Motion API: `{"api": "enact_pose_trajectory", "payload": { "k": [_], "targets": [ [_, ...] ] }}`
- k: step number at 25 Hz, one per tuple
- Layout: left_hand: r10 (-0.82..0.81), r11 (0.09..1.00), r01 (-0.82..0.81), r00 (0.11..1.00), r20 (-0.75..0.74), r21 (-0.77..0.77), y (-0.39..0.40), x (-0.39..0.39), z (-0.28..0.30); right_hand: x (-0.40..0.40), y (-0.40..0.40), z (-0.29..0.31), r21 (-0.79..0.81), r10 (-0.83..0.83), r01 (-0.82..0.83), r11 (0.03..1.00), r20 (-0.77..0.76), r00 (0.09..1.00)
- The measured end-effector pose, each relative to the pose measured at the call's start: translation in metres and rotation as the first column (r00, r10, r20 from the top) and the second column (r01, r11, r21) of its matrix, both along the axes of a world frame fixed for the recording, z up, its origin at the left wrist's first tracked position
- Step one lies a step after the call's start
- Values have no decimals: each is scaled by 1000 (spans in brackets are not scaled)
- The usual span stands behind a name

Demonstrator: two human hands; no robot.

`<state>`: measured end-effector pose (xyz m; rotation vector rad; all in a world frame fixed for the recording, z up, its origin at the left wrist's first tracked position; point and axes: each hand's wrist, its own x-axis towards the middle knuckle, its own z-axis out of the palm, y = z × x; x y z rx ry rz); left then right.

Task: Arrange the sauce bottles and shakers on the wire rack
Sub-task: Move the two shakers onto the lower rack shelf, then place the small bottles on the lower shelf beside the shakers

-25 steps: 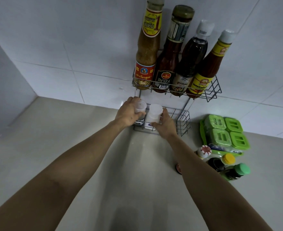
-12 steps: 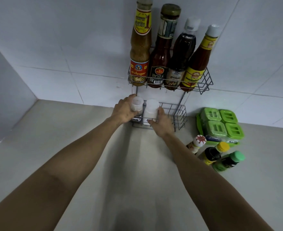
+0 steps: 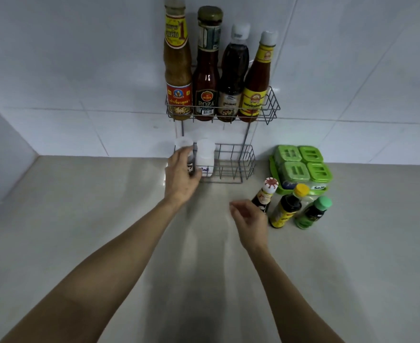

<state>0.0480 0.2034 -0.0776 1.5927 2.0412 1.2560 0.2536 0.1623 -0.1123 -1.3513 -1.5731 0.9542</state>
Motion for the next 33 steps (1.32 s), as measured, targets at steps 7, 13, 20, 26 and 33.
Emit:
{"api": "enact_pose_trajectory", "payload": {
  "k": [7,13,20,26,33],
  "targets": [
    [-497,805,563,812,308,-186,-17,82,-28,54,-19,25,138,-232,257,957,-172,957],
    [-466,762,624,714,522,-173,-4,123,-33,67,17,65,284,-190,185,941,-10,982],
    [-459,715,678,637,619,-168,-8,115,-31,64,42,87,134,30,-75,988,310,950],
    [-429,640,721,623,654,-267,-25,88,5,52,69,96,-103,145,-131,986,140,980],
    [-388,646,714,613,689,-271,-43,67,29,33,71,111,-289,219,-246,925,-122,968]
  ]
}}
